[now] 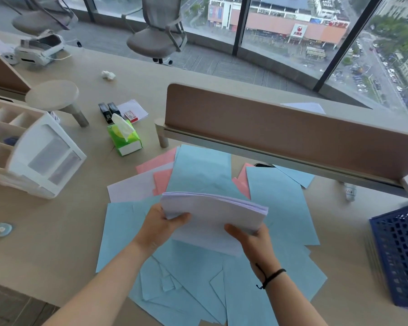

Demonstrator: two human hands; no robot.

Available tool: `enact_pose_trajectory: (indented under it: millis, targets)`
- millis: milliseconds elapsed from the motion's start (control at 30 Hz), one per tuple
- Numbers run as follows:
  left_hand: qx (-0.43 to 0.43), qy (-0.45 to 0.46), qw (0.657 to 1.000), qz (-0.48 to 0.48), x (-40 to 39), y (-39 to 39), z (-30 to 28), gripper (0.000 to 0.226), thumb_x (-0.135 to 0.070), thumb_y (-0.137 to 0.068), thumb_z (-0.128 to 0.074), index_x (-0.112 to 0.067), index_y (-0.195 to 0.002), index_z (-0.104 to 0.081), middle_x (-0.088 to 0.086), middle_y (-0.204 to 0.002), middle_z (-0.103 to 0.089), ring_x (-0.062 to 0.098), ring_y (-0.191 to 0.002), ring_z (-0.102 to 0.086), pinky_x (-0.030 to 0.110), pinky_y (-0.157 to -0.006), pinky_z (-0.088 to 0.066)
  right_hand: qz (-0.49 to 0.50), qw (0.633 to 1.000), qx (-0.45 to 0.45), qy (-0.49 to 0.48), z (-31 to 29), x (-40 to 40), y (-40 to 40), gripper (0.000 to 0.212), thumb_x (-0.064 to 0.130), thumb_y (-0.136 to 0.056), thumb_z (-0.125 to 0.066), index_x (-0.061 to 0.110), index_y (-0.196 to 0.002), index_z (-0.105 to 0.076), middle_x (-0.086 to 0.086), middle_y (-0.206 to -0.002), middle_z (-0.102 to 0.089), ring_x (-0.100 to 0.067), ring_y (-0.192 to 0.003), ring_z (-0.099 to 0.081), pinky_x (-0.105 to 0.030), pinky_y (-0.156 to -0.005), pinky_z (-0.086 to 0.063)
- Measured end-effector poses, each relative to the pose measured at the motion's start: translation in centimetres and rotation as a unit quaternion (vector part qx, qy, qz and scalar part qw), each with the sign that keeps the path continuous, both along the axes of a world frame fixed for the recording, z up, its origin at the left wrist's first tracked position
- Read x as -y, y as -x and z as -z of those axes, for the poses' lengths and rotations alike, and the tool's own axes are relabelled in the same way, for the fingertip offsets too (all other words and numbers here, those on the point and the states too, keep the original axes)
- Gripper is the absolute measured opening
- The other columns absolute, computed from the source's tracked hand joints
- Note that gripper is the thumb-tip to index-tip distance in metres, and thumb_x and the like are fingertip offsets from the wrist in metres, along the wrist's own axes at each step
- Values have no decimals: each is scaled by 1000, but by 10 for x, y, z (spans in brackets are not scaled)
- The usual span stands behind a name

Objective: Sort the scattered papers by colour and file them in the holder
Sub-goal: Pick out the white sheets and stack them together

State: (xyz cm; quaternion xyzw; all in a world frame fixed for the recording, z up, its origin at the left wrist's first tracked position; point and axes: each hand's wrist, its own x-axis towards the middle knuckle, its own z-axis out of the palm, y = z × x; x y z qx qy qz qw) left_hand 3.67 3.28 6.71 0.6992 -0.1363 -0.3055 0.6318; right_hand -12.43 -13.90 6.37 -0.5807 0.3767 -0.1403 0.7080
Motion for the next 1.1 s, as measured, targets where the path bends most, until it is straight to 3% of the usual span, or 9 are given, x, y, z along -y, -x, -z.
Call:
enact_pose_trajectory:
  millis: [100, 267, 433, 533, 700, 833, 933, 1033, 1100]
  targets:
    - [18, 26, 999, 5, 1, 3, -5, 25, -2, -84, -73, -21, -100, -78, 1, -105, -77, 14, -97, -71, 24, -85, -54, 6, 1000, 16, 17, -3, -2, -1, 37, -5, -82, -74, 30, -93, -79, 1, -98, -79, -15, -92, -73, -32, -83, -57]
    - [22, 17, 999, 16, -14, -5, 1, 20, -9, -74, -78, -14, -93, -73, -6, -91, -74, 9, -84, -67, 22, -75, -52, 1, 1000, 20, 20, 6, 7, 5, 28, -3, -76, -80, 12, -99, -74, -2, -96, -78, -20, -89, -72, -35, -81, -55]
    - [22, -31, 999, 39, -18, -4, 12, 21, -8, -75, -77, -27, -83, -75, -12, -85, -73, 5, -80, -66, 19, -72, -49, -3, 999, -22, 46, 21, -9, -6, 30, -11, -74, -76, 17, -76, -68, 4, -73, -68, -12, -71, -60, -26, -66, -46]
    - [5, -23, 1000, 15, -22, -11, 12, 24, -2, -79, -75, -23, -89, -77, -9, -91, -77, 7, -86, -70, 18, -77, -51, 15, 999, -21, 36, 23, -8, -12, 32, -15, -76, -71, 15, -86, -70, 3, -81, -74, -13, -77, -67, -31, -74, -50]
    - [16, -48, 993, 103, -17, -19, 16, 34, 9, -76, -64, -24, -68, -66, -13, -68, -61, 1, -65, -55, 17, -61, -40, -9, 997, -51, 57, 32, -5, -20, 23, -8, -73, -74, 11, -86, -69, 9, -77, -72, -5, -74, -63, -25, -67, -45]
    - [-18, -55, 991, 122, -15, -48, 27, 12, -9, -63, -66, -6, -75, -67, -2, -72, -61, 12, -68, -53, 30, -66, -40, -30, 992, -82, 93, 35, 2, -30, 30, -8, -77, -75, 20, -85, -77, 11, -85, -77, -4, -87, -69, -12, -73, -49]
    - [-95, -21, 991, 97, -10, -73, 26, 29, -3, -62, -62, -22, -79, -77, -10, -81, -72, 6, -79, -64, 22, -77, -50, -23, 991, -99, 93, 33, 9, -44, 32, -4, -79, -78, 26, -88, -72, 12, -92, -74, 8, -79, -68, -27, -86, -48]
    - [-134, 12, 983, 125, -6, -108, 30, 30, -3, -71, -61, -15, -94, -75, -7, -94, -74, 9, -91, -67, 24, -87, -52, -53, 985, -125, 102, 33, 16, -63, 7, 15, -78, -81, 17, -83, -76, 2, -87, -73, -12, -79, -64, -34, -80, -48]
    - [-104, -31, 990, 89, -7, -143, 49, 17, -8, -81, -64, -15, -96, -69, -7, -94, -71, 13, -93, -65, 31, -89, -47, -59, 984, -135, 97, 30, 20, -75, 6, 10, -85, -75, 6, -80, -74, -2, -78, -72, -17, -75, -62, -37, -71, -50]
